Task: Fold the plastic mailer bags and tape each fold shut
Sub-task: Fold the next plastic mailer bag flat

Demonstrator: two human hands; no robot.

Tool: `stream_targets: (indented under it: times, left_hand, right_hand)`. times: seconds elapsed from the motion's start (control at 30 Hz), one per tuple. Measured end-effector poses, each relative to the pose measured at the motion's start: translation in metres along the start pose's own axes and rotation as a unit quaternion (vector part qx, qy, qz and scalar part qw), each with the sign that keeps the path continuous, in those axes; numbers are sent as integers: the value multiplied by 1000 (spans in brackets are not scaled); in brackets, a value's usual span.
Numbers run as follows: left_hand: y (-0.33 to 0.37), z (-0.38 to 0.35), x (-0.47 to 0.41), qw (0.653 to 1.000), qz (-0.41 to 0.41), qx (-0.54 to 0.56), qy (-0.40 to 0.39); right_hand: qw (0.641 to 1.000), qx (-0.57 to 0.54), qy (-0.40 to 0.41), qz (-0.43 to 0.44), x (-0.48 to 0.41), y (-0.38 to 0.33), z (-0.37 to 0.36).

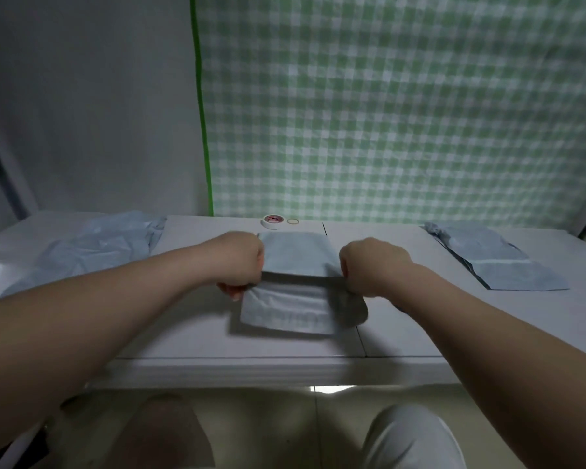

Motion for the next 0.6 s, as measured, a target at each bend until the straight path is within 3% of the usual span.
stream_targets:
  times: [0.13, 0.27, 0.37, 0.43, 0.5, 0.53, 0.6]
  left_hand:
    - [-2, -27, 0, 993, -22, -103, -45]
    - [-9, -43, -6, 983, -20, -124, -131]
    - [-9, -40, -6, 971, -25, -112, -211]
    - [-2, -27, -18, 980, -47, -113, -160]
    - [10, -8, -41, 991, -80, -108, -12]
    - [16, -2, -51, 989, -92, -103, 53]
    - [24, -4, -71, 985, -106, -94, 95]
  right_hand:
    - [996, 7, -85, 25, -1, -6, -25]
    - [982, -2, -176, 66, 3, -8, -21]
    - [979, -106, -162, 65, -4, -1, -7]
    - [985, -149, -75, 53, -21, 7, 3]
    - [993, -106, 23, 55, -44, 13, 8]
    - [992, -101, 49, 59, -53, 12, 6]
    - [988, -121, 66, 76, -73, 5, -7]
Point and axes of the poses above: each hand's wrist, its own x-axis away from the middle knuckle, its own z-axis out of the back of the hand, y = z × x, the point moved 5 cm from there along -x, towards the middle knuckle, and after that the axes turned 15 degrees about z, right-handed, at the moved point
